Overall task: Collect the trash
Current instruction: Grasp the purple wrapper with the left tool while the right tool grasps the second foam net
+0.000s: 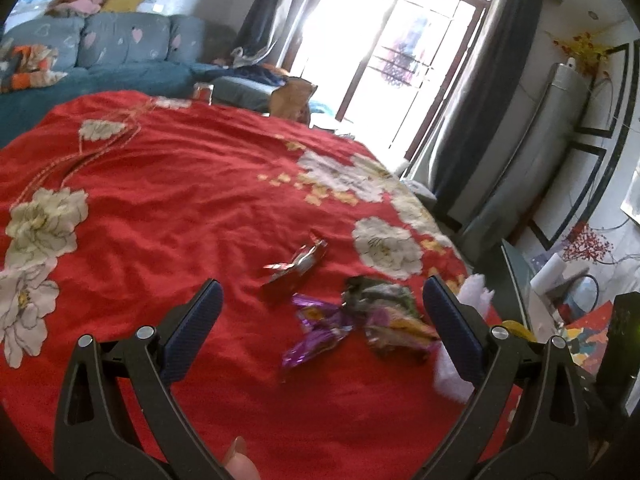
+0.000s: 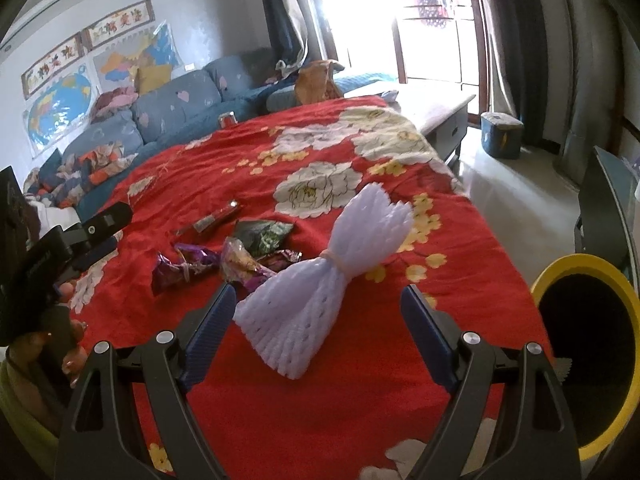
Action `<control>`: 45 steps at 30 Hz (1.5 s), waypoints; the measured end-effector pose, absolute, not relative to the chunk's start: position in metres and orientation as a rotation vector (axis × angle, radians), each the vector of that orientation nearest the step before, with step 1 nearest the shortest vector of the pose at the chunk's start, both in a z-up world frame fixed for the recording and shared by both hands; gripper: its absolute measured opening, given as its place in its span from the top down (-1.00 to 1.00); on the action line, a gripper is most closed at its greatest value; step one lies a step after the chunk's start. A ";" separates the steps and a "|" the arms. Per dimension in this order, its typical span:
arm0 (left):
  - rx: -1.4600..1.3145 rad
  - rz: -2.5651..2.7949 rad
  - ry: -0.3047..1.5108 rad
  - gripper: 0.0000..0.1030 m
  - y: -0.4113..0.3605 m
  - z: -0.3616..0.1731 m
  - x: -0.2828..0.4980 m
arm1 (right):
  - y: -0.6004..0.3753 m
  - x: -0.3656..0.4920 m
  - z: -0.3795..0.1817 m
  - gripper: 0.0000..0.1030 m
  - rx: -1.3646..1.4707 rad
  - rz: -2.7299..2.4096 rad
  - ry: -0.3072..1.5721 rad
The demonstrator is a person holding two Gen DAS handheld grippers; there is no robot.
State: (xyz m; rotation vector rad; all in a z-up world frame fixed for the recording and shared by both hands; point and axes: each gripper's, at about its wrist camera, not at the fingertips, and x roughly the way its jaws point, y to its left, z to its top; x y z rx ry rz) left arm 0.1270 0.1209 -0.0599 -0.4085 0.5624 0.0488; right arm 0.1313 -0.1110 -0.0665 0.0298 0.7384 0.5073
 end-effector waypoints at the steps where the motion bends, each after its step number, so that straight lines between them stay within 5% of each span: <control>1: -0.413 0.045 0.574 -0.78 0.122 -0.063 0.129 | -0.109 0.133 -0.069 -0.59 0.026 0.506 0.746; 8: -0.473 0.007 0.664 -0.78 0.129 -0.090 0.139 | -0.105 0.146 -0.090 -0.54 0.045 0.512 0.808; 20: -0.523 -0.053 0.719 -0.33 0.125 -0.108 0.149 | -0.103 0.145 -0.108 -0.10 0.091 0.573 0.855; 30: -0.521 -0.064 0.759 0.38 0.122 -0.114 0.153 | -0.109 0.141 -0.110 0.36 0.120 0.601 0.869; 45: -0.516 -0.056 0.716 0.47 0.126 -0.103 0.142 | -0.116 0.128 -0.099 0.65 0.094 0.606 0.842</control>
